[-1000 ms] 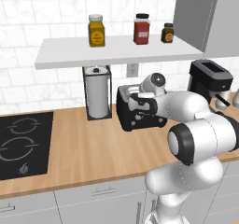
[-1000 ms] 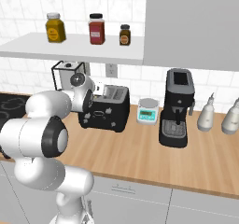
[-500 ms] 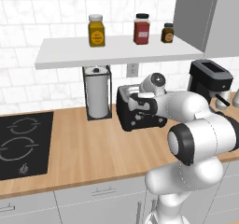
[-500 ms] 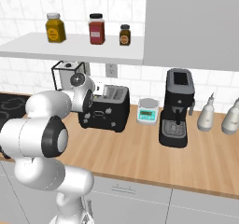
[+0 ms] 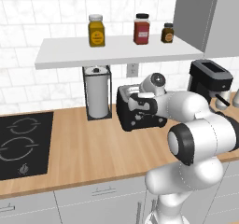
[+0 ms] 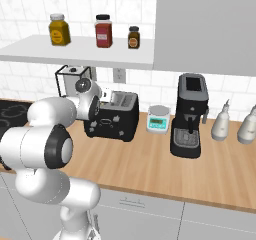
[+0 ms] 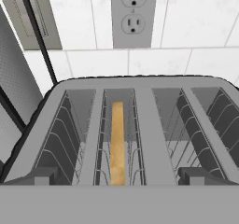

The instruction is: Start the toaster. Once the lever pops up, take the bread to the plate on the dining counter.

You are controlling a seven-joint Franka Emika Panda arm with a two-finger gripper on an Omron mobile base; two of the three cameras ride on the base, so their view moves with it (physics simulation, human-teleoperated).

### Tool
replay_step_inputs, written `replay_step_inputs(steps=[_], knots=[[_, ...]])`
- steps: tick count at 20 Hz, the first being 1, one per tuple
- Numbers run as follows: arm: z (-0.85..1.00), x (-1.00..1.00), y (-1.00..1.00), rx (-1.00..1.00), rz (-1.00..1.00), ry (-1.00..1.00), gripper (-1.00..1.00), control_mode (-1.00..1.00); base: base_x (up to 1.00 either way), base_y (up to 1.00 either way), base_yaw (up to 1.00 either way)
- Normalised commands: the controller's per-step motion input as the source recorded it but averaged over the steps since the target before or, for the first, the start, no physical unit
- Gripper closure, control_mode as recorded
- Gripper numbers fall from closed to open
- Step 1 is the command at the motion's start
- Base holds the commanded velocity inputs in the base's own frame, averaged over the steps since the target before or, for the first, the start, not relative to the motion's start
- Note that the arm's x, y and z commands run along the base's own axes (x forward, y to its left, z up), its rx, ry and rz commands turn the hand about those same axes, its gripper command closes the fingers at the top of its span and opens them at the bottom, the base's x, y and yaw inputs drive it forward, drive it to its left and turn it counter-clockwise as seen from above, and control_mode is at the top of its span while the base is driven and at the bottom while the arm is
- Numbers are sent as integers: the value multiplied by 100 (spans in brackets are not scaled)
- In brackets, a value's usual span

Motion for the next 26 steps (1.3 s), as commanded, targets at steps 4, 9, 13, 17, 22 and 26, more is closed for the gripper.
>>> replay_step_inputs(steps=[4, 9, 13, 17, 22, 26], knots=[[0, 0, 0, 0, 0, 0, -100, -100, 0, 0, 0], [0, 0, 0, 0, 0, 0, -100, -100, 0, 0, 0], [0, 0, 0, 0, 0, 0, -100, -100, 0, 0, 0], [0, 0, 0, 0, 0, 0, -100, -100, 0, 0, 0], [0, 0, 0, 0, 0, 0, -100, -100, 0, 0, 0], [0, 0, 0, 0, 0, 0, -100, -100, 0, 0, 0]])
